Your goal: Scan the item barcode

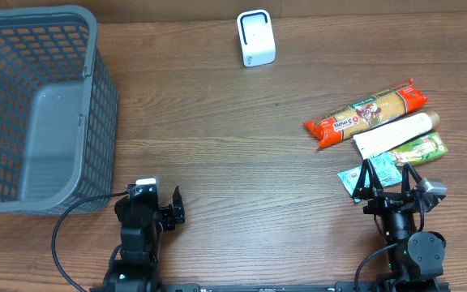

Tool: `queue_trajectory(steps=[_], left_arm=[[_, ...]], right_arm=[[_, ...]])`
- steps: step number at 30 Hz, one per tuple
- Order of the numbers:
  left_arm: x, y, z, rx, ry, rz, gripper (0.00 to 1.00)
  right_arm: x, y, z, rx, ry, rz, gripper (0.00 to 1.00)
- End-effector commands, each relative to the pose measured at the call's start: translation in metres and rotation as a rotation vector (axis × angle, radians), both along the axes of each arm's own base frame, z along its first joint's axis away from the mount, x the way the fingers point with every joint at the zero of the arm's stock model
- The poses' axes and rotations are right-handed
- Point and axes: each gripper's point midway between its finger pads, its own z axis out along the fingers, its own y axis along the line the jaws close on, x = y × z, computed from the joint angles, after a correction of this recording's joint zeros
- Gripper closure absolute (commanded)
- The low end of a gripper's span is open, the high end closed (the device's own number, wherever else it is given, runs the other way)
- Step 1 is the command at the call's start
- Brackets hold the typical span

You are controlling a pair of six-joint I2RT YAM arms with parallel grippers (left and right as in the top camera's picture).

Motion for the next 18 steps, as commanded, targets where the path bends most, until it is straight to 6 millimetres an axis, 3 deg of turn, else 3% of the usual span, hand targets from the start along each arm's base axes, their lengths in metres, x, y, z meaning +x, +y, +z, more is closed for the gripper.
queue_trajectory(steps=[1,6,18], left_arm=[[0.0,0.002,0.001,-0.002,-0.006,0.017,0.0],[0.003,0.002,0.014,-0.009,-0.067,0.019,0.0],[0.008,0.013,0.077,-0.028,-0.353,0.065,0.0]], right_arm=[[0.0,0.0,-0.002,-0.011,-0.004,-0.002,0.0],[0.0,0.0,-0.002,-0.011,-0.004,-0.002,0.0],[0.0,0.0,-0.002,-0.011,-0.004,-0.002,0.0]])
